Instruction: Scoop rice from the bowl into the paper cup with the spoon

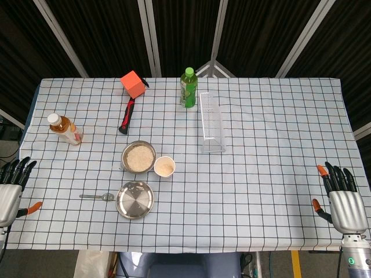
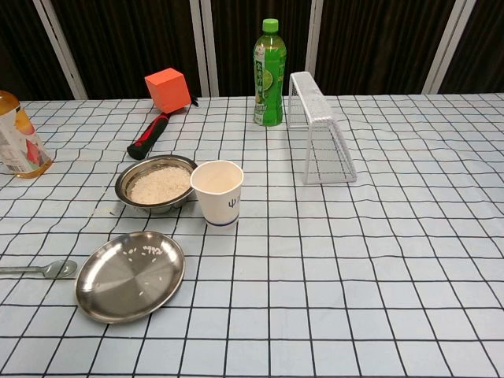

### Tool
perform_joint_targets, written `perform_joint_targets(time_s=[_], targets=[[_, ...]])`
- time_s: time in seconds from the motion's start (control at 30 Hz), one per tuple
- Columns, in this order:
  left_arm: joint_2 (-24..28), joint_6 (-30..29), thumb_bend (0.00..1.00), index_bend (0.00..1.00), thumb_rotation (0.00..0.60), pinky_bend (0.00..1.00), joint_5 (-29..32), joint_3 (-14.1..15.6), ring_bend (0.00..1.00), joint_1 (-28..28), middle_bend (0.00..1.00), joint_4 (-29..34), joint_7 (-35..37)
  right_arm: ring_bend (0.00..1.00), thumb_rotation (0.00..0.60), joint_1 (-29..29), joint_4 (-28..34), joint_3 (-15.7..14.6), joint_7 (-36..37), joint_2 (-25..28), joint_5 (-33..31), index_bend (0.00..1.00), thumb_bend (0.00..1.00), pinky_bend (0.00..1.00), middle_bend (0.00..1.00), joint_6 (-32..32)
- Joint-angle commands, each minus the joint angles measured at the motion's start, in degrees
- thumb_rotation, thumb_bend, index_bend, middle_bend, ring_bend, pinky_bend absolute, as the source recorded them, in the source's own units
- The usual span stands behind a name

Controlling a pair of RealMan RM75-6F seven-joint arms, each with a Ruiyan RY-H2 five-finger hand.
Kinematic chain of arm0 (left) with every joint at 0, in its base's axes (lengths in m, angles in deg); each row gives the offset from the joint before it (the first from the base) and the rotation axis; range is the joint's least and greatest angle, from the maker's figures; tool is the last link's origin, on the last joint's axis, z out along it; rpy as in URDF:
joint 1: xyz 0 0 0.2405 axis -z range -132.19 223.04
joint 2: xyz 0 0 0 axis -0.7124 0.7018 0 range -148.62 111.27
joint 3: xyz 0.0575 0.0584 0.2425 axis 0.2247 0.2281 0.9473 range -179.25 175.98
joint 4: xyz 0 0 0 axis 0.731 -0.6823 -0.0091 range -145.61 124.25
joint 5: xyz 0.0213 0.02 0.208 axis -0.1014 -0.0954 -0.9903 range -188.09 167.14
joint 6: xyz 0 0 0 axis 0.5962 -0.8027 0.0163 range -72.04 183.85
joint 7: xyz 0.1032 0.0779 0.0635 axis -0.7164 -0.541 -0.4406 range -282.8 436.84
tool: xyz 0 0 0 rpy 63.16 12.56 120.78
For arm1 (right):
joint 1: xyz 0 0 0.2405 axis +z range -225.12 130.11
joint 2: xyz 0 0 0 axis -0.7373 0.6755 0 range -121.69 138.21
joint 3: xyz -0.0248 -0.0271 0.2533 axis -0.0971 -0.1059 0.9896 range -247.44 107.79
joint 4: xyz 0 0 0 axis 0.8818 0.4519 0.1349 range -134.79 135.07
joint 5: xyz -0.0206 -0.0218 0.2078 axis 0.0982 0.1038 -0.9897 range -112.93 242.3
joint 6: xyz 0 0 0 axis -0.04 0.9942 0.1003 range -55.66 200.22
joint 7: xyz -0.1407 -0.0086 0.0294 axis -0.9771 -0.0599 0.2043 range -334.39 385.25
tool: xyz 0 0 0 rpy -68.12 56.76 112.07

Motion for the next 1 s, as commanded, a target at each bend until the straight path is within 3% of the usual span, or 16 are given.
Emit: perform_joint_targets(time_s=[0.03, 0.77, 0.8, 0.9, 0.97, 1.0], targets=[[0.1, 0.1, 0.00, 0.00, 0.600, 0.00, 0.1, 0.0, 0.00, 0.0, 0.00, 0.1, 0.0, 0.00, 0.600, 0.0, -0.1, 0.0, 0.1, 0.0, 0.0, 0.00, 0.38, 0.00, 0.00, 0.0], [1.0, 3.7, 0.00, 0.00, 0.600, 0.03, 1.4, 0.2, 0.01, 1.6, 0.00, 2.5, -1.6, 0.00, 0.600, -0.1, -0.1, 0.0, 0.0, -0.3, -0.1, 0.00, 0.38, 0.00, 0.00, -0.1], [1.0, 3.8, 0.01, 0.00, 0.600, 0.10, 1.3, 0.0, 0.05, 1.8, 0.03, 2.7, -2.0, 0.00, 0.600, -0.1, -0.1, 0.0, 0.1, -0.3, -0.1, 0.00, 0.38, 0.00, 0.00, -0.1], [0.5, 3.9, 0.07, 0.03, 0.600, 0.49, 1.1, -0.5, 0.40, 2.5, 0.33, 3.4, -3.6, 0.00, 0.600, -0.1, -0.1, 0.0, 0.1, -0.3, -0.1, 0.00, 0.38, 0.00, 0.00, -0.1], [-0.3, 4.5, 0.14, 0.15, 0.600, 0.75, 1.1, -0.9, 0.67, 3.3, 0.62, 3.6, -4.5, 0.00, 0.600, -0.1, -0.1, 0.0, -0.1, -0.3, -0.1, 0.00, 0.38, 0.00, 0.00, -0.1], [-0.7, 5.3, 0.16, 0.20, 0.600, 0.79, 1.5, -0.9, 0.73, 3.6, 0.69, 3.8, -4.7, 0.00, 0.600, 0.0, -0.2, 0.0, -0.1, -0.2, -0.1, 0.00, 0.38, 0.00, 0.00, 0.0]])
